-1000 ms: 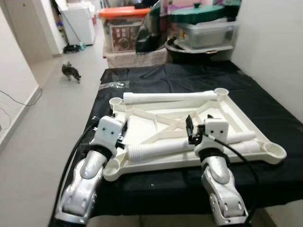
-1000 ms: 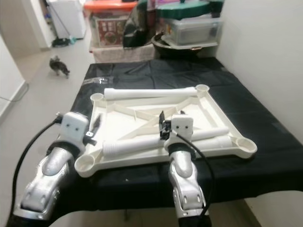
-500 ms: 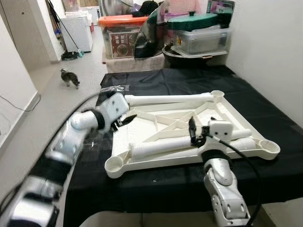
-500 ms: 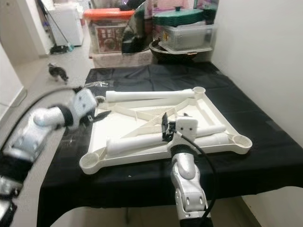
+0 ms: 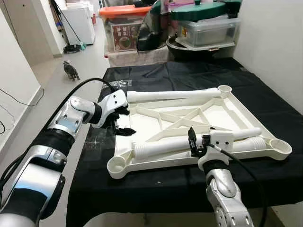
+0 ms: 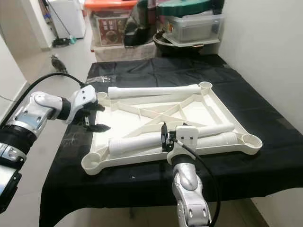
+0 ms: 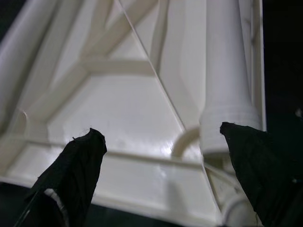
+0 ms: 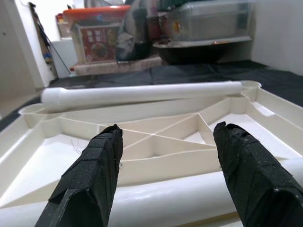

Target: Building children table

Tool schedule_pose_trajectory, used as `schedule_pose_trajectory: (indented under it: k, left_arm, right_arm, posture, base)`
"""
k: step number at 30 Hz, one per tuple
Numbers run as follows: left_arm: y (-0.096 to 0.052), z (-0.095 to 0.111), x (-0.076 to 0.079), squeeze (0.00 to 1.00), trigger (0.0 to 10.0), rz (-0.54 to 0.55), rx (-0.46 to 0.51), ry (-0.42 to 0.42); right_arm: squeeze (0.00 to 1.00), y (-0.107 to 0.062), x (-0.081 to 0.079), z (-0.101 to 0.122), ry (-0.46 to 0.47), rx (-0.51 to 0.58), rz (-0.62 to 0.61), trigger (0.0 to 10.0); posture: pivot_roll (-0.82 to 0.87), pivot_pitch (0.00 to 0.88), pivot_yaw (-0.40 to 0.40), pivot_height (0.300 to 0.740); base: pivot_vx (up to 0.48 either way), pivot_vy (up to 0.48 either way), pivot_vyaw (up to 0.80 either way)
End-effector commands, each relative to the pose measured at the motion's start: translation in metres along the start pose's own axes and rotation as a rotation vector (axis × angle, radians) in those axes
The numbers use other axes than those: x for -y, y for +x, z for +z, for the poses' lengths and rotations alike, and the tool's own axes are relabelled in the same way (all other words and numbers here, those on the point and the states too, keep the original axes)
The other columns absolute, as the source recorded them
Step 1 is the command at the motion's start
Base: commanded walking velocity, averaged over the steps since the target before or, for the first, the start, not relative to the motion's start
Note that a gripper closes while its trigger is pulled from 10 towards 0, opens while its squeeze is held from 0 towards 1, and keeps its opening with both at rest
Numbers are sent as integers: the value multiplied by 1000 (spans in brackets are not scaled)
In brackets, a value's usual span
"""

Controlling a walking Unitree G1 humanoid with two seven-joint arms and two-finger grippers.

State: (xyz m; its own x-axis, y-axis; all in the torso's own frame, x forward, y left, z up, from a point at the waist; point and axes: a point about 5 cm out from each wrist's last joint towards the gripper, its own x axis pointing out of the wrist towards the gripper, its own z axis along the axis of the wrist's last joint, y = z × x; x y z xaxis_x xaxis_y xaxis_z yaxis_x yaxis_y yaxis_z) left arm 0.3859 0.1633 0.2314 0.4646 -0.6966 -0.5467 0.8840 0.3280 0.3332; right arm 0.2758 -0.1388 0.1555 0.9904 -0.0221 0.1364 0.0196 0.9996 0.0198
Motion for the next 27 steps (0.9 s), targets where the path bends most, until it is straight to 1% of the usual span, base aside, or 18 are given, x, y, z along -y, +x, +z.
schedule_pose_trajectory:
  k: [1,3,4,6,9,10,17,18,19,20,22,24,27]
  left_arm:
    - [-2,-2,-2,0,10000,-35,-35,-1]
    - [-2,-1,-2,0,10000,-55,-40,-8]
    - [-2,0,-2,0,10000,-85,-51,-7]
    - [-1,2,0,0,10000,-130,-72,18]
    - [4,5,0,0,10000,-153,-83,34]
    - [5,5,1,0,10000,-156,-82,34]
    - [12,6,5,0,10000,-188,-78,44]
    - [16,7,7,0,10000,-196,-71,47]
    - [22,8,10,0,10000,-206,-65,48]
    - [22,8,10,0,10000,-206,-65,48]
    - [27,9,13,0,10000,-222,-58,49]
    - [27,9,13,0,10000,-222,-58,49]
    - [32,12,15,0,10000,-242,-52,45]
  right_arm:
    - [0,-3,-3,-1,16,-19,8,10000]
    - [0,-4,-4,-1,22,-19,9,10000]
    - [0,-5,-5,-1,30,-20,11,10000]
    - [0,-6,-7,-1,43,-21,14,10000]
    - [0,-9,-8,0,53,-27,18,10000]
    - [224,-9,-9,1,51,-27,20,10000]
    - [216,-15,-9,4,37,-23,31,10000]
    - [0,-18,-9,5,35,-26,28,10000]
    - [0,-21,-9,6,36,-29,19,10000]
    - [0,-21,-9,6,36,-29,19,10000]
    - [0,-25,-8,7,34,-31,5,10000]
    - [0,-25,-8,7,34,-31,5,10000]
    - [0,-24,-5,9,22,-28,-16,10000]
  posture:
    - [158,65,65,740]
    - [158,65,65,740]
    - [161,68,72,740]
    - [166,73,80,740]
    - [162,79,88,740]
    - [162,81,88,740]
    - [151,102,99,740]
    - [150,112,103,740]
    - [145,122,106,740]
    - [145,122,106,740]
    - [144,131,112,740]
    - [144,131,112,740]
    - [146,140,115,740]
  base:
    - [0,0,0]
    - [0,0,0]
    - [0,0,0]
    - [0,0,0]
    - [0,0,0]
    - [0,0,0]
    - [0,0,0]
    - [0,0,0]
    - [0,0,0]
    - [0,0,0]
    - [0,0,0]
    - [0,0,0]
    - [0,0,0]
